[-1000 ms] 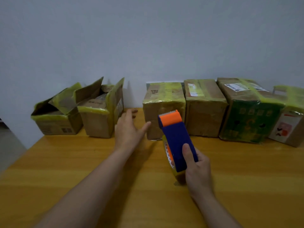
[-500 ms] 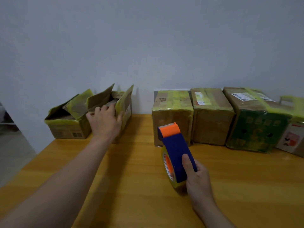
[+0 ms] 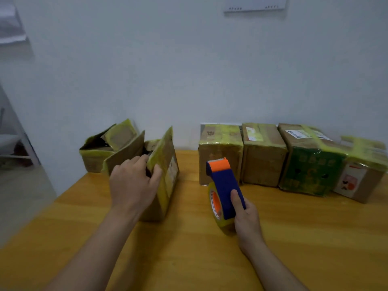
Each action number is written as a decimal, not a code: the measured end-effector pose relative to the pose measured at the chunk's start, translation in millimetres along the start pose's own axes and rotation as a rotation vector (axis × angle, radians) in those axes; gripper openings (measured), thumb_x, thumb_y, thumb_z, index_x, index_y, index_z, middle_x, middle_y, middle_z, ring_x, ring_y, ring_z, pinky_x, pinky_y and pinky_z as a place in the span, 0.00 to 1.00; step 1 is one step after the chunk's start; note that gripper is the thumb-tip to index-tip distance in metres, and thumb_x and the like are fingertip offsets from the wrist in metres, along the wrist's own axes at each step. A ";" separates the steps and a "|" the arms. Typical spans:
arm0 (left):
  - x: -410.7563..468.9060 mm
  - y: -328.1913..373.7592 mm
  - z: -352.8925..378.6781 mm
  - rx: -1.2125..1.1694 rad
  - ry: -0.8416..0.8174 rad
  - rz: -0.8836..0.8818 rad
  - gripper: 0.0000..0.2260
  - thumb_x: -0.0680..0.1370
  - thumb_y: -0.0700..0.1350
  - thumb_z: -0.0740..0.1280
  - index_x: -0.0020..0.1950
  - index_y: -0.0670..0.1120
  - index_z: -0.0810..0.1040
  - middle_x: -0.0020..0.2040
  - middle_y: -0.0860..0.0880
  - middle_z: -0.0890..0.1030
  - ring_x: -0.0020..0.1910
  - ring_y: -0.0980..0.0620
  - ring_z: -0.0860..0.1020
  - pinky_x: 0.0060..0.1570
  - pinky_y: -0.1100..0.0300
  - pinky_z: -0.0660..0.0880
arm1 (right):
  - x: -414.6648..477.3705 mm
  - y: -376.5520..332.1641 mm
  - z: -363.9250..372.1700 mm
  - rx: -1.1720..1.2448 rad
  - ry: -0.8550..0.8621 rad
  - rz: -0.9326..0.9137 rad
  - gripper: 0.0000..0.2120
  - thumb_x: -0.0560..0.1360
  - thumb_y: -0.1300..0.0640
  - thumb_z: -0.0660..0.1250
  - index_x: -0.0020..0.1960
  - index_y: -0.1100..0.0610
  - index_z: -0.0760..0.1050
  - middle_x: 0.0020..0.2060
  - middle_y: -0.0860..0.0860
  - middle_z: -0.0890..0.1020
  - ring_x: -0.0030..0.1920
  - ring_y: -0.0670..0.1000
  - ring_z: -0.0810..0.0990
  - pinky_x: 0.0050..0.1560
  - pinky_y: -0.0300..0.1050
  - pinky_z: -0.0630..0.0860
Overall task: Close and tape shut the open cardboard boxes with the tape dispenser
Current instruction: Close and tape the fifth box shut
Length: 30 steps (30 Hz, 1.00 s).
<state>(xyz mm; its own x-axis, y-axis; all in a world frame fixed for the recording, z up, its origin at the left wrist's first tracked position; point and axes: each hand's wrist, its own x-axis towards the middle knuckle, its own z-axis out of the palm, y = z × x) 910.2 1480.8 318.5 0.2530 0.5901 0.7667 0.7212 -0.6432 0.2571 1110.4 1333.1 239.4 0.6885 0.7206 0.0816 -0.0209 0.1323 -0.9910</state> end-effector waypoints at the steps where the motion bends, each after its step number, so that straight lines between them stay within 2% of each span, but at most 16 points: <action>1: -8.7 5.2 -10.5 -0.051 -0.007 -0.021 0.20 0.76 0.45 0.72 0.33 0.54 0.63 0.29 0.57 0.66 0.27 0.53 0.67 0.32 0.58 0.63 | -2.8 -1.5 -0.1 -0.006 0.002 -0.003 0.24 0.75 0.37 0.61 0.60 0.51 0.80 0.48 0.49 0.87 0.46 0.45 0.84 0.42 0.37 0.74; 3: -26.9 14.0 -29.1 -0.166 -0.020 -0.073 0.18 0.73 0.47 0.71 0.31 0.56 0.62 0.30 0.56 0.68 0.29 0.55 0.68 0.32 0.58 0.64 | -11.3 -3.8 0.7 -0.005 0.017 -0.016 0.23 0.75 0.36 0.61 0.58 0.51 0.81 0.48 0.50 0.87 0.48 0.49 0.84 0.44 0.41 0.74; 6: -50.0 17.4 -46.1 -0.389 -0.064 -0.159 0.09 0.71 0.51 0.66 0.32 0.55 0.70 0.33 0.55 0.74 0.35 0.53 0.73 0.41 0.50 0.71 | -28.1 -12.3 2.2 0.027 0.089 -0.068 0.19 0.75 0.36 0.62 0.53 0.49 0.81 0.46 0.51 0.86 0.48 0.51 0.84 0.45 0.45 0.76; 9: -67.6 18.6 -56.4 -0.594 -0.090 -0.196 0.12 0.70 0.50 0.65 0.31 0.48 0.67 0.27 0.50 0.68 0.27 0.51 0.67 0.33 0.53 0.65 | -43.0 -37.4 -4.4 0.088 0.213 -0.176 0.17 0.75 0.39 0.63 0.48 0.51 0.81 0.41 0.51 0.85 0.38 0.43 0.82 0.37 0.35 0.77; 11: -72.6 25.6 -63.6 -0.692 -0.096 -0.180 0.13 0.69 0.50 0.65 0.30 0.48 0.64 0.26 0.51 0.65 0.26 0.54 0.63 0.29 0.55 0.60 | -49.8 -60.4 -13.7 0.119 0.272 -0.279 0.17 0.74 0.39 0.64 0.47 0.52 0.80 0.38 0.48 0.84 0.37 0.43 0.81 0.34 0.31 0.75; 16: -64.4 48.7 -60.4 -0.995 -0.239 -0.115 0.12 0.68 0.51 0.64 0.28 0.52 0.63 0.27 0.54 0.63 0.28 0.54 0.62 0.31 0.58 0.57 | -60.8 -119.8 -35.1 0.184 0.284 -0.534 0.13 0.77 0.43 0.66 0.47 0.53 0.81 0.36 0.47 0.84 0.38 0.44 0.81 0.35 0.34 0.76; 18: -59.2 58.3 -49.5 -1.125 -0.303 -0.119 0.14 0.69 0.51 0.65 0.29 0.47 0.65 0.28 0.50 0.64 0.28 0.51 0.63 0.30 0.58 0.58 | -66.1 -138.5 -41.4 0.163 0.256 -0.639 0.13 0.80 0.45 0.67 0.42 0.51 0.82 0.34 0.48 0.82 0.36 0.46 0.79 0.34 0.36 0.75; 20: -55.6 68.5 -39.6 -1.164 -0.347 -0.120 0.20 0.73 0.55 0.67 0.31 0.42 0.68 0.28 0.48 0.67 0.28 0.51 0.67 0.29 0.59 0.62 | -71.7 -150.1 -47.8 0.155 0.229 -0.705 0.15 0.78 0.45 0.66 0.39 0.53 0.80 0.31 0.49 0.80 0.32 0.49 0.78 0.31 0.37 0.73; 22: -52.1 79.0 -32.0 -1.154 -0.378 -0.122 0.23 0.74 0.61 0.69 0.34 0.41 0.73 0.30 0.48 0.73 0.30 0.52 0.73 0.30 0.60 0.69 | -74.2 -154.3 -54.6 0.153 0.203 -0.729 0.18 0.77 0.46 0.65 0.38 0.59 0.78 0.29 0.54 0.79 0.30 0.55 0.78 0.30 0.40 0.73; 25: -51.0 91.5 -20.5 -1.100 -0.334 -0.123 0.17 0.71 0.60 0.74 0.45 0.49 0.77 0.40 0.47 0.80 0.39 0.46 0.80 0.34 0.55 0.77 | -72.3 -151.2 -65.6 0.170 0.187 -0.709 0.24 0.76 0.44 0.66 0.38 0.66 0.76 0.31 0.66 0.76 0.32 0.68 0.74 0.30 0.45 0.72; 26: -51.7 93.3 -16.8 -1.074 -0.291 -0.112 0.19 0.70 0.59 0.75 0.51 0.49 0.76 0.43 0.47 0.79 0.42 0.45 0.80 0.37 0.53 0.79 | -71.5 -149.4 -68.9 0.186 0.189 -0.700 0.25 0.76 0.44 0.66 0.38 0.67 0.75 0.32 0.68 0.75 0.33 0.69 0.73 0.30 0.46 0.71; 28: -53.8 93.8 -11.2 -0.994 -0.203 -0.079 0.28 0.69 0.59 0.77 0.63 0.51 0.71 0.50 0.49 0.76 0.49 0.49 0.77 0.47 0.55 0.78 | -68.9 -146.3 -74.5 0.210 0.197 -0.673 0.25 0.75 0.43 0.67 0.38 0.67 0.75 0.33 0.70 0.75 0.33 0.70 0.72 0.31 0.46 0.71; 30: -53.4 92.4 -10.7 -0.889 -0.160 -0.063 0.38 0.68 0.60 0.77 0.74 0.56 0.65 0.63 0.53 0.72 0.60 0.53 0.75 0.56 0.59 0.75 | -66.7 -143.8 -78.7 0.236 0.194 -0.643 0.24 0.75 0.43 0.67 0.39 0.66 0.77 0.34 0.69 0.77 0.32 0.65 0.75 0.32 0.46 0.72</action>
<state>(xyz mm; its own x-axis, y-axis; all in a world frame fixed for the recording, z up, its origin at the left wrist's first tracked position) 956.4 1384.6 307.6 0.3643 0.6549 0.6621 -0.0110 -0.7079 0.7062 1124.6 1212.5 368.1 0.7333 0.3196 0.6001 0.2909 0.6504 -0.7017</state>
